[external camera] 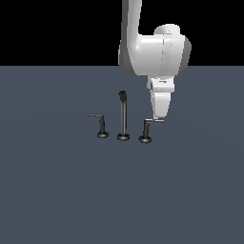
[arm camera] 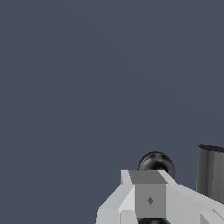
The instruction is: Turn on the faucet by rotating a designated handle.
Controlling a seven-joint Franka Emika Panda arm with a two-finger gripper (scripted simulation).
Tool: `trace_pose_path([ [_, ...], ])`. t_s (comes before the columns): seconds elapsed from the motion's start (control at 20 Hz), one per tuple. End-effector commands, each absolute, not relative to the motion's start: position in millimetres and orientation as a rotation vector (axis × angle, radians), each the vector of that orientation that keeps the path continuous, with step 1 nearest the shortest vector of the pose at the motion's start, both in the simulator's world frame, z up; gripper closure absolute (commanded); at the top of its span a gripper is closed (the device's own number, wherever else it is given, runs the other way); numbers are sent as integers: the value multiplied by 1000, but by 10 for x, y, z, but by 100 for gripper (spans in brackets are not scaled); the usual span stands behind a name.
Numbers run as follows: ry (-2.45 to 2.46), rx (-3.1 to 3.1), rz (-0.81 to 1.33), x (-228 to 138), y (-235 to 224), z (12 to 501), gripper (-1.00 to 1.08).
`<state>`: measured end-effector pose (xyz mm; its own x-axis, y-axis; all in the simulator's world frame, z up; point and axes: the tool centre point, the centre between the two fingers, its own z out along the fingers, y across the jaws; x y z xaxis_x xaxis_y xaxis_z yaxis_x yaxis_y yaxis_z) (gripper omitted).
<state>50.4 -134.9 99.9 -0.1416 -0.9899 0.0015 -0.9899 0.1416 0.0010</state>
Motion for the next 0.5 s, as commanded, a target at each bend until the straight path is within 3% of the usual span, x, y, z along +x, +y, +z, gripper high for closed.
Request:
trace_pose_path([
  [0.0, -2388, 2040, 1, 518, -1379, 974, 108],
  [0.45, -2387, 2042, 0, 486, -1386, 980, 108],
])
